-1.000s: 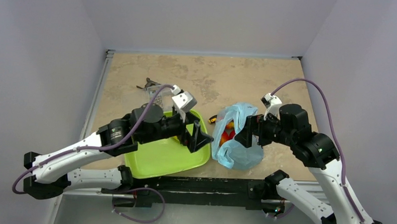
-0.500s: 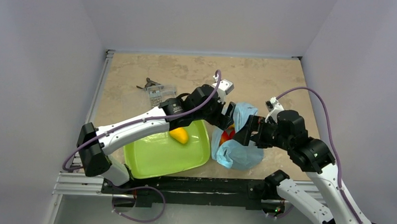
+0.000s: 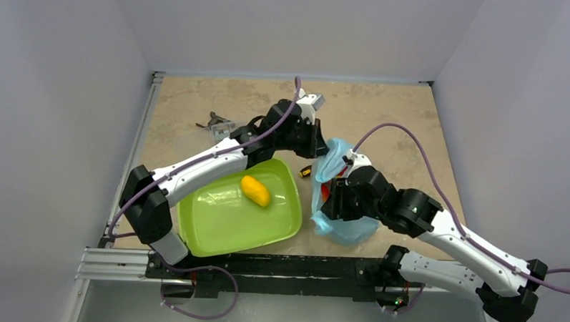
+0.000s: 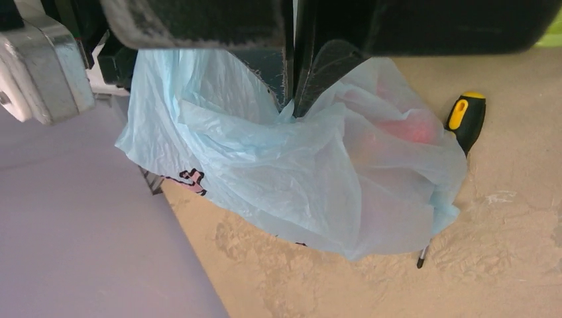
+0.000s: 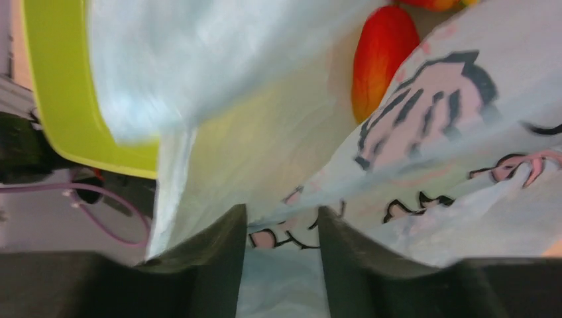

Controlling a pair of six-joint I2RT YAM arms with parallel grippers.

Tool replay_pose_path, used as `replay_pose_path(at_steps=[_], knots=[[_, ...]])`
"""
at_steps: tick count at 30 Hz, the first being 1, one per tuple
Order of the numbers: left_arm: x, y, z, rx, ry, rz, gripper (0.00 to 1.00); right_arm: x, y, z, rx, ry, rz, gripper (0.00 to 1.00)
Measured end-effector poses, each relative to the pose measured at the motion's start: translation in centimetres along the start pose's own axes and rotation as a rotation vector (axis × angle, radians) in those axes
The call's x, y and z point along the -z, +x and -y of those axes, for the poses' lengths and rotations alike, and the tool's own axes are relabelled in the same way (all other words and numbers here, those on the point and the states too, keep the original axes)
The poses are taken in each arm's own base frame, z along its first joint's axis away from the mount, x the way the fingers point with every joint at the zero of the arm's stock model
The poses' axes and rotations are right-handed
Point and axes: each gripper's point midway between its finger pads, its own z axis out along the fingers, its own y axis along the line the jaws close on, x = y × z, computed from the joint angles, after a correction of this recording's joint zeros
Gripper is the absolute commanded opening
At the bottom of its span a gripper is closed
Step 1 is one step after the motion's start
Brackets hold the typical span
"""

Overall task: Take the fake fruits out of the plastic bag
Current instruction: Untie the plastic bag at the center of the board.

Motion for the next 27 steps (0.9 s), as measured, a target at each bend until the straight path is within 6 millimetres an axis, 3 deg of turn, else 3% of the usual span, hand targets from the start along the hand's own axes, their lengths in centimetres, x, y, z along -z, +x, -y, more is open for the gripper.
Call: replay_pose_path(at_steps=[2,3,9,13,19,20,23,27], knots=[[-0.1,-0.9,-0.7,0.083,0.043,0.025,0.0,-0.1,-0.2,0.4,0.013,0.014,0.022,0.03],[-0.2,-1.4,-1.1,0.122,0.06,0.04,0.0,0.0,-0.3,0.6,0.016,0.014,0.038,0.0],[-0.9,-5.8,-5.4,0.408,0.178,0.148,0.0,0.6,0.2,2.0,0.028,-0.022,0.121,0.0],[-2.4,-8.4,-7.2,0.568,0.295,0.209,0.0,1.2,0.1,2.3,0.028,-0.065,0.185,0.0],[-4.3,-8.3,-8.9,0.749,0.391,0.178,0.0,3.0,-2.1,2.8,-0.015,-0.063,0.319,0.0],[-4.4,-8.0,-8.9,0.754,0.386,0.164,0.02,3.2,-2.4,3.4,-0.029,-0.029,0.332,0.0],[-3.7,-6.8,-8.8,0.708,0.317,0.118,0.35,4.1,-3.5,4.1,-0.051,0.023,0.375,0.0],[-0.7,-5.0,-7.6,0.562,0.175,0.057,0.64,5.3,-5.1,3.6,-0.039,0.042,0.4,0.0]])
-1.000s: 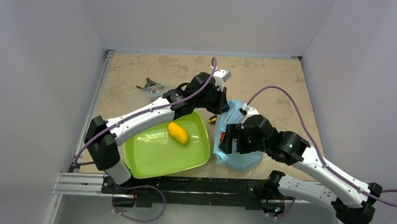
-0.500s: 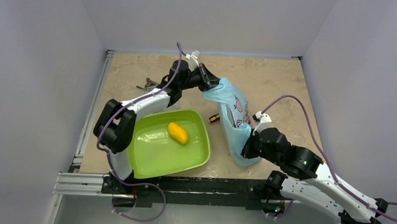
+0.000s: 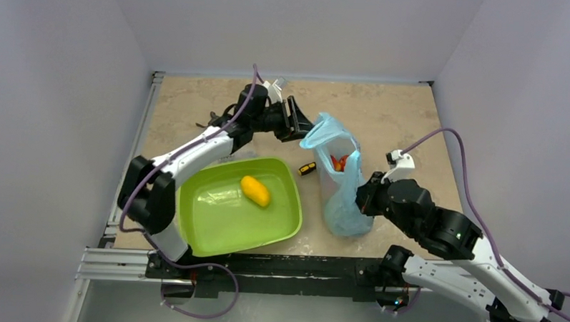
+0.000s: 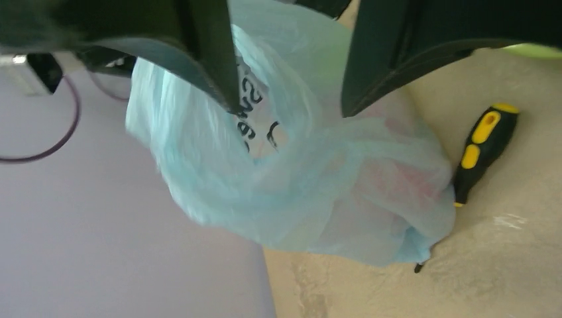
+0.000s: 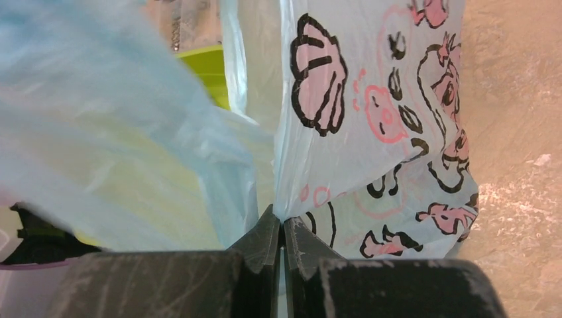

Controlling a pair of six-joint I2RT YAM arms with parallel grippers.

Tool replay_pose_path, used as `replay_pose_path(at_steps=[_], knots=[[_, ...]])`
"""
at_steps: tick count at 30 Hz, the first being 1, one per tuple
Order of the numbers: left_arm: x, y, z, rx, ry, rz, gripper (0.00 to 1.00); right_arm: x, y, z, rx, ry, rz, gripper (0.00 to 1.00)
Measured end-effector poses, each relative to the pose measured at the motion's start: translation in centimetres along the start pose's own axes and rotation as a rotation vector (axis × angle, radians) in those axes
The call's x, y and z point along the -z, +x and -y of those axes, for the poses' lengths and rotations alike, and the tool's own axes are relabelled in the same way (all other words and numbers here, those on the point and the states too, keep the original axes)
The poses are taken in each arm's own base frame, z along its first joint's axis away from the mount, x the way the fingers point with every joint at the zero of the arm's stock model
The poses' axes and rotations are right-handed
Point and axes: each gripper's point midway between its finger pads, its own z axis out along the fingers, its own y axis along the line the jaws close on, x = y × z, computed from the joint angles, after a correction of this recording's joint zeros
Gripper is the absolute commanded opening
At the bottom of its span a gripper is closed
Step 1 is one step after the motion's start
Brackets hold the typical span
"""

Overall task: Take the fake fruits out of the plastic bag
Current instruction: Untie the plastic bag at the center of the board.

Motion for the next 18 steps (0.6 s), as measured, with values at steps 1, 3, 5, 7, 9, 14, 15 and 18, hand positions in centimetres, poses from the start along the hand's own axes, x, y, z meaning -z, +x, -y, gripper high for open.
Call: replay_pose_path(at_steps=[1,3,5,7,9,14,15,18], knots=[[1.2,0.5,0.6,-0.045,-0.022,-0.002,0.7,-0.2,-0.1,-0.2,0.011,0.002,-0.005,0.01],[3.8,1.4,1.9,-0.138,-0.056,0.003,0.75,-0.7,0.2,-0.5,0.038,0.006,-0.031,0.08],[7.1,1.9,3.3,-0.232,-0.082,0.035,0.77,-1.3,0.9,-0.8,0.066,0.006,-0.068,0.24],[10.0,2.2,4.1,-0.306,-0.108,0.072,0.77,-1.6,1.3,-1.2,0.082,-0.011,-0.092,0.4],[12.8,2.8,4.5,-0.366,-0.136,0.106,0.77,-1.6,1.7,-1.7,0.096,-0.039,-0.112,0.56],[15.8,5.7,4.1,-0.503,-0.167,0.106,0.76,-1.2,1.7,-2.2,0.106,-0.07,-0.118,0.78],[15.7,6.1,4.1,-0.523,-0.169,0.101,0.76,-1.0,1.4,-2.3,0.106,-0.072,-0.116,0.81],[14.6,6.2,3.9,-0.554,-0.186,0.104,0.78,0.0,-0.2,-3.0,0.13,-0.084,-0.1,0.86]])
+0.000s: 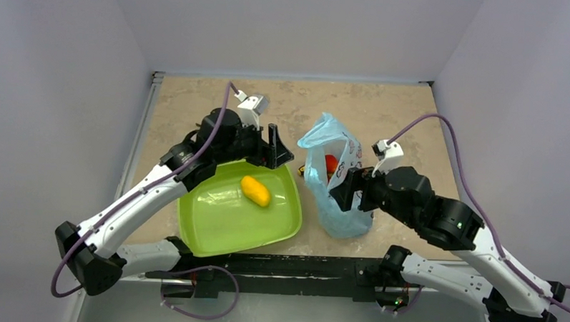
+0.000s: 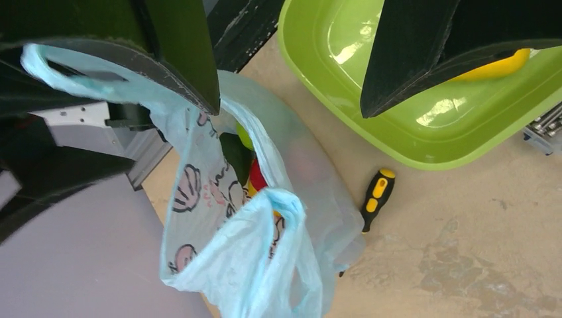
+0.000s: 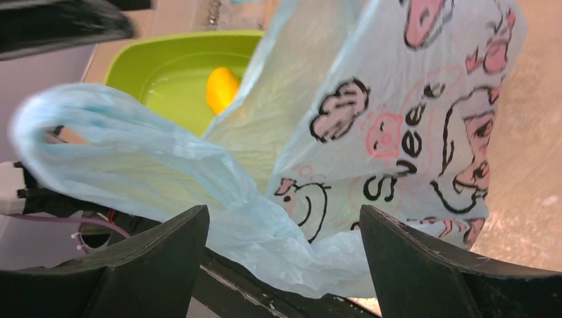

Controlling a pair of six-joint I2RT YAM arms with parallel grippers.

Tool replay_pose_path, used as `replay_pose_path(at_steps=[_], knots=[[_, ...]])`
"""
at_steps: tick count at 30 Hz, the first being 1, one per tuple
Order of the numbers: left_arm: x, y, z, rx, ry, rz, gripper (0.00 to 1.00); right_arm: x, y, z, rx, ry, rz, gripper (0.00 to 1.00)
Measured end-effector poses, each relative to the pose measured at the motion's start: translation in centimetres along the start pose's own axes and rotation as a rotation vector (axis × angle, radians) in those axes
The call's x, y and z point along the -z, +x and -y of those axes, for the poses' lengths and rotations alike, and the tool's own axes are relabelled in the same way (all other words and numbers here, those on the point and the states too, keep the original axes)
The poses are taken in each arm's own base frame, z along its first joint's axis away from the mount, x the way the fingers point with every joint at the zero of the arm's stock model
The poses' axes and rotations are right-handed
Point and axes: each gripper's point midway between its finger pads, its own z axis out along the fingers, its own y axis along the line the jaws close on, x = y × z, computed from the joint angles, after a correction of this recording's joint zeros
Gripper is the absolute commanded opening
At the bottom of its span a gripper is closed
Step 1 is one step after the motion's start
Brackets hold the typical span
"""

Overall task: Take the fake fruits out of the plastic bag
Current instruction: Untie the plastic bag at the center of the board, then adjust the plastic bag at the center of the board.

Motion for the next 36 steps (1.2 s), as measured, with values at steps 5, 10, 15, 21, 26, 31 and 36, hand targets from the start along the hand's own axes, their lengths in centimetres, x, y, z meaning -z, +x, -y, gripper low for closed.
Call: replay_pose_path(at_steps=[5,10,15,21,26,31,36], knots=[[-4.3,0.1,-1.5,0.006,-0.045,-0.034,0.79,1.8,-3.6,-2.3,0.109,-0.102,0.077,0.97],[-8.6,0.3,-1.2,0.04,0.006,-0.09,0.76,3.4,-4.1,-6.3,0.249,-0.363,0.127,0.99],[-9.9,0.0,0.5,0.074,0.103,-0.107,0.52,2.1,-3.9,-8.6,0.337,-0.469,0.127,0.77],[-9.5,-2.7,3.9,0.078,0.231,-0.072,0.04,-1.9,-3.2,-9.4,0.399,-0.438,0.064,0.21],[-9.2,-5.1,6.4,0.06,0.314,-0.052,0.0,-2.4,-2.0,-11.0,0.432,-0.526,0.013,0.0],[-9.7,-7.3,7.7,0.104,0.348,-0.049,0.0,-3.3,3.3,-12.9,0.497,-0.587,-0.118,0.0],[-12.4,-10.3,7.9,0.196,0.337,-0.046,0.0,-4.2,11.0,-11.5,0.625,-0.487,-0.311,0.0]])
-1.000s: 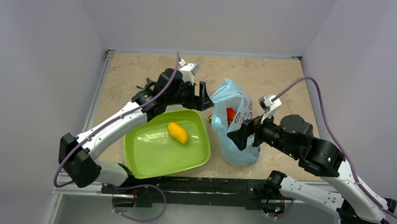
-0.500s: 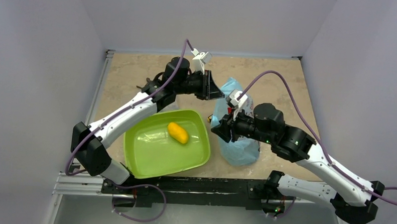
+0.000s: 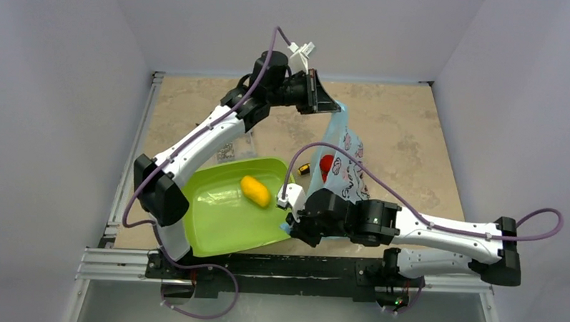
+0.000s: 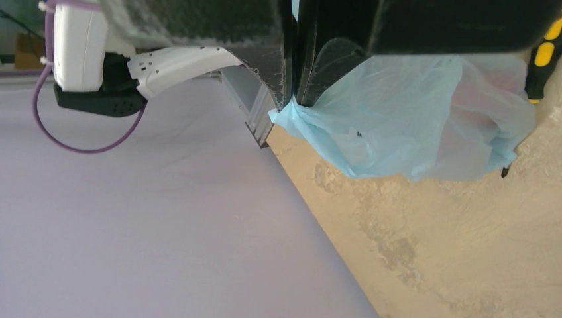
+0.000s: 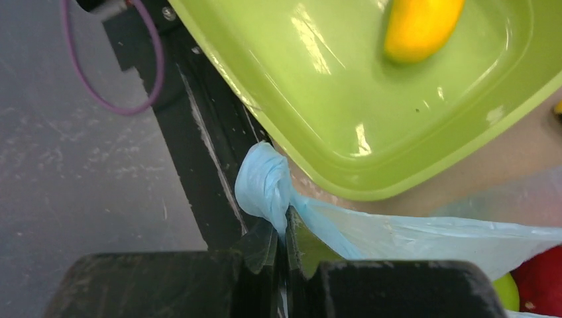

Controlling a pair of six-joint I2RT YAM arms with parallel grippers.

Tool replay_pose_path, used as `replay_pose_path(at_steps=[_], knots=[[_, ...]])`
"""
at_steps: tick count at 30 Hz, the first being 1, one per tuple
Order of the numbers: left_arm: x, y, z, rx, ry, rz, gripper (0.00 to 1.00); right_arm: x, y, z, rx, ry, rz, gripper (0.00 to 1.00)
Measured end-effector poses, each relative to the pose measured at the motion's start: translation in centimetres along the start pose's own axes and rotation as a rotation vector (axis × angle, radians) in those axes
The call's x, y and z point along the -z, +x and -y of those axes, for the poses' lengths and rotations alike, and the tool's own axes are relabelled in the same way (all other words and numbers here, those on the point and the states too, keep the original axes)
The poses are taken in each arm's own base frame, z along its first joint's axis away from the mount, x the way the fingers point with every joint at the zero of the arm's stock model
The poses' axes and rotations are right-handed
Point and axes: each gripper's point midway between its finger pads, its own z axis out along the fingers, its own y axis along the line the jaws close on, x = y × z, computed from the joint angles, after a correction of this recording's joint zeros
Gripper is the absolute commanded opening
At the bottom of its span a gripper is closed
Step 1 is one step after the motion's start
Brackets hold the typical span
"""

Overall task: Take the fake fruits out of the plastic bag
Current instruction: Adjust the plastic bag at the center of the board.

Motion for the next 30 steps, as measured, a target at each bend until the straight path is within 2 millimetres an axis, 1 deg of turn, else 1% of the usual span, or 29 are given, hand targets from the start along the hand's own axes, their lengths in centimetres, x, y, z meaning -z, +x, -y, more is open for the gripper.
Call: replay_pose_path(at_steps=[2,5,7,8,9,10,11,12,13,15,17,19,21,23,25,27,28,30], knots=[[-0.9,-0.1,-1.0,0.054,-0.022,-0.004,0.0,-0.6,1.2,0.0,0.003,0.032,-0.048,0.0],[-2.1,0.5,-3.2,0.148,-0.078,-0.019,0.0,-1.7,2.4,0.4,-0.016,0.079,-0.104,0.01],[-2.6,0.9,-4.1,0.19,-0.109,-0.037,0.0,-2.3,3.3,0.4,-0.028,0.098,-0.141,0.1],[-2.6,1.1,-4.3,0.201,-0.122,-0.047,0.0,-2.4,3.6,0.5,-0.036,0.109,-0.149,0.17],[-2.6,1.2,-4.4,0.206,-0.13,-0.052,0.06,-2.3,3.9,0.6,-0.047,0.116,-0.15,0.28],[-2.4,1.3,-4.4,0.207,-0.139,-0.059,0.16,-1.9,4.1,0.6,-0.063,0.121,-0.143,0.35],[-2.2,1.3,-4.4,0.196,-0.143,-0.064,0.25,-1.6,4.0,0.7,-0.076,0.124,-0.129,0.42],[-1.9,1.4,-4.3,0.184,-0.147,-0.069,0.34,-1.0,3.7,0.7,-0.095,0.128,-0.107,0.52],[-1.5,1.6,-4.2,0.173,-0.151,-0.075,0.43,-0.3,3.2,0.6,-0.116,0.12,-0.073,0.58],[-0.1,2.4,-3.8,0.138,-0.156,-0.088,0.61,1.6,1.7,0.2,-0.161,0.088,0.024,0.68],[1.8,3.5,-3.4,0.108,-0.153,-0.095,0.76,3.2,0.2,-0.2,-0.204,0.055,0.115,0.77],[4.8,4.9,-2.4,0.074,-0.144,-0.099,0.8,4.9,-1.3,-0.5,-0.247,0.02,0.204,0.81],[7.1,5.4,-1.2,0.036,-0.13,-0.086,0.84,5.9,-2.2,-0.6,-0.28,0.006,0.255,0.86],[10.0,5.6,0.6,-0.028,-0.106,-0.049,0.89,6.6,-2.6,-0.3,-0.315,0.018,0.288,0.93],[13.0,5.7,2.5,-0.096,-0.083,-0.003,0.94,7.0,-2.8,0.4,-0.359,0.054,0.308,0.97],[15.4,5.8,4.0,-0.151,-0.069,0.041,0.95,7.6,-3.1,1.3,-0.412,0.111,0.322,0.99],[16.5,6.1,4.4,-0.175,-0.066,0.061,0.95,7.9,-3.2,2.0,-0.448,0.153,0.327,0.99],[18.1,7.0,4.5,-0.196,-0.069,0.085,0.95,8.9,-3.5,3.3,-0.53,0.237,0.344,0.99]])
